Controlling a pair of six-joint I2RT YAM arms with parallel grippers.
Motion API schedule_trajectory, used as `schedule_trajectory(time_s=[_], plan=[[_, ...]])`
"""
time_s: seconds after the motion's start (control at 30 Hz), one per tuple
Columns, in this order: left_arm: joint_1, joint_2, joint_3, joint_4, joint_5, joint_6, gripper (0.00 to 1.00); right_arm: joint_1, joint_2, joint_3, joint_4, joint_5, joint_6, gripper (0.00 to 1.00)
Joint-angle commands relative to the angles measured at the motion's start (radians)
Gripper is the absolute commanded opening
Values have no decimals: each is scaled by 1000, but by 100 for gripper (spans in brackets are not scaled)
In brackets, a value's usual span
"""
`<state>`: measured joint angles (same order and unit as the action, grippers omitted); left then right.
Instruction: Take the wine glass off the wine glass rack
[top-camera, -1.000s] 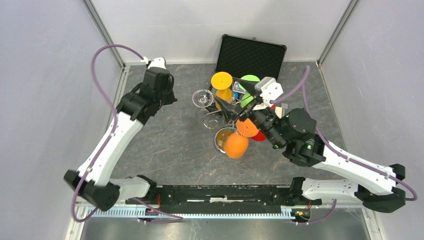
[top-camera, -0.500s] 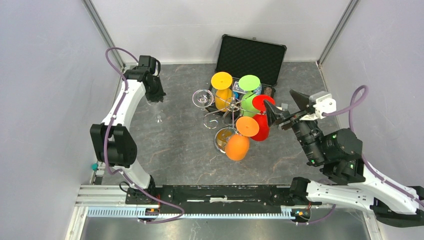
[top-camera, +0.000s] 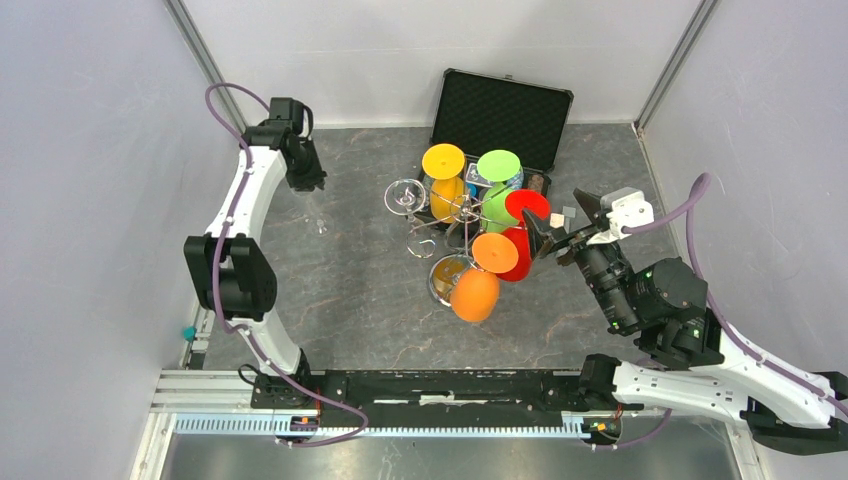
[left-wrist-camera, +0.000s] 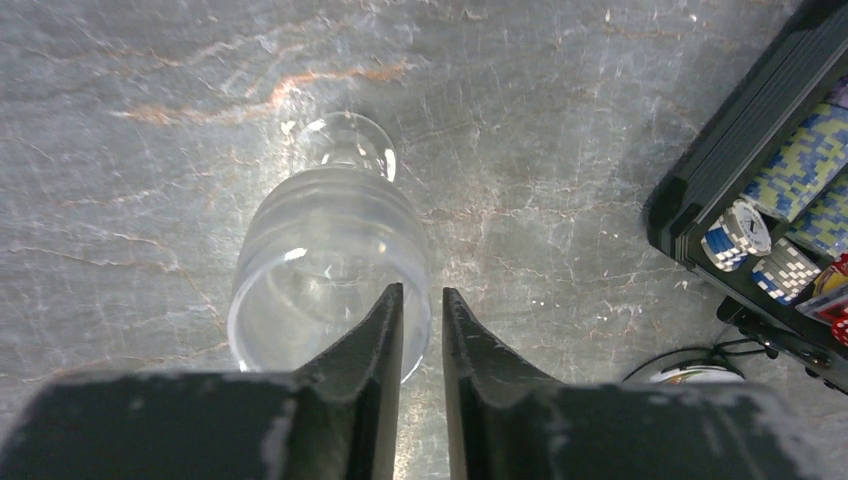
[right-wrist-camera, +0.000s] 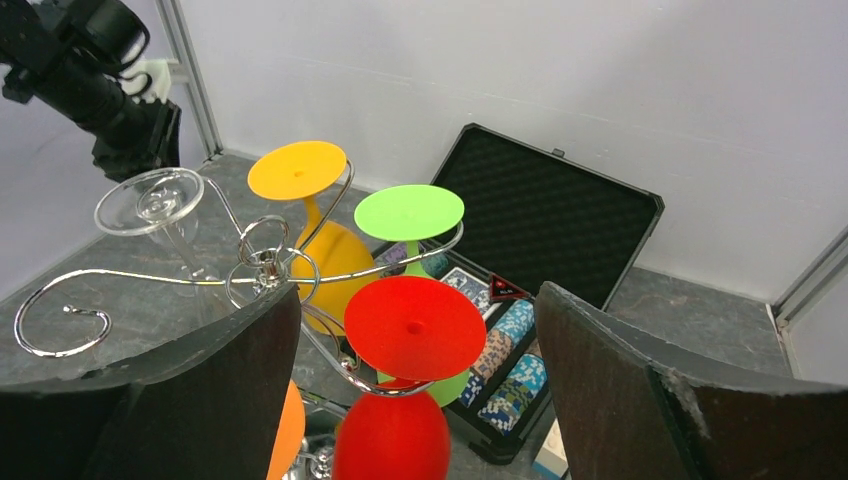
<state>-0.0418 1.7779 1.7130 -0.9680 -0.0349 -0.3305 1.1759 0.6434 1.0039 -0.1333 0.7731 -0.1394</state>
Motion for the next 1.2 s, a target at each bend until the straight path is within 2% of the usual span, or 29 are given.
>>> schedule_trajectory(time_s=[0.0,0.1,0.27,0.5,0.63,0.77,0.83,0.97,1.07,1.17], plan=[[10,-19,99,-11,30,61,40,-2,10,30,-23,-18,35,91],[10,-62,113,-12,48,77,55,-2,23,50,-60,-48,49,91],[10,-151,116,5,90,86,74,-2,78,129,-191,-133,77,91],[10,-305,48,93,262,80,99,-2,166,262,-379,-291,102,91],[10,-420,-14,173,358,39,100,-2,174,301,-426,-253,175,92],[10,-513,-59,239,498,14,100,-2,161,313,-412,-84,372,94],[10,-551,-77,261,550,17,100,-2,165,344,-422,-73,446,94],[10,-615,-160,343,575,-27,100,-2,216,485,-558,-33,586,95],[10,-650,-249,424,605,-67,100,-2,220,479,-577,-57,687,95],[10,-655,-273,415,613,-47,100,-2,241,450,-571,-95,750,96]])
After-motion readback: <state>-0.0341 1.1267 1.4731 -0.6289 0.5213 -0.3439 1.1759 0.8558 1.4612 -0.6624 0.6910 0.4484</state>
